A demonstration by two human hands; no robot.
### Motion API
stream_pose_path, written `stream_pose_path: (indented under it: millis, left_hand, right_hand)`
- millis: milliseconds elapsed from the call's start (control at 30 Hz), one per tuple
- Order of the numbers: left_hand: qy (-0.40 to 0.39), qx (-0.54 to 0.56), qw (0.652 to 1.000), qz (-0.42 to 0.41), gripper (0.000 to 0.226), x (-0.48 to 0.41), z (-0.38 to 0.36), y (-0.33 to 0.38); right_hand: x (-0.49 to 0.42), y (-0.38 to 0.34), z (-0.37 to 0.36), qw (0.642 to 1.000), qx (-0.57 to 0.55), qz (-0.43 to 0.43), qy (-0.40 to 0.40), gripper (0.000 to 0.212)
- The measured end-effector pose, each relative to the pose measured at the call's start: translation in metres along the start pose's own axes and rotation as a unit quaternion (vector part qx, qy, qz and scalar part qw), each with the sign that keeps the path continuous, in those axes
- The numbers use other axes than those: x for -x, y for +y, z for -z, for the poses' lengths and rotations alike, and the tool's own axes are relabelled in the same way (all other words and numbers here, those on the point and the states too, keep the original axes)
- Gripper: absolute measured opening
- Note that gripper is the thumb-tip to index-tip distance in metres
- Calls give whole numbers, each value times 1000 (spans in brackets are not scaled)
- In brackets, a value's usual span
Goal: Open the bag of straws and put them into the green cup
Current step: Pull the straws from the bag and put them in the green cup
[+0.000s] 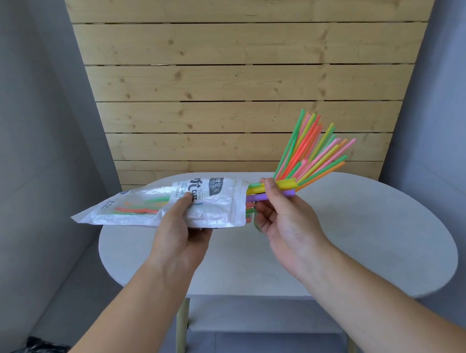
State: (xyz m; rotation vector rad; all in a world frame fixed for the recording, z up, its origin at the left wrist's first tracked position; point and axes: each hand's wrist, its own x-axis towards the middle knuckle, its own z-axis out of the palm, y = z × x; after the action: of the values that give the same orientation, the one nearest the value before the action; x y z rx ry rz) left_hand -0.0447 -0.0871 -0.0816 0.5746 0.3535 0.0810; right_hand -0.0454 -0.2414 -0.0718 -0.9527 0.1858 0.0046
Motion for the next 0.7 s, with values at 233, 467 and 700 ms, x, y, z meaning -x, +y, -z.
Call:
stream_pose_path:
  millis: [233, 467, 700]
  left_hand:
    - [-5, 7, 1000, 16, 11, 0, -1, -4]
    - [19, 21, 1000, 6, 7, -3, 3, 3]
    - [31, 37, 999, -14, 11, -11, 11, 14]
  right_hand:
    - [-1, 0, 2, 987, 100, 115, 50, 18]
    - [1, -14, 5, 958, 165, 224, 63, 23]
    - [-3, -29, 16, 949, 159, 264, 66, 23]
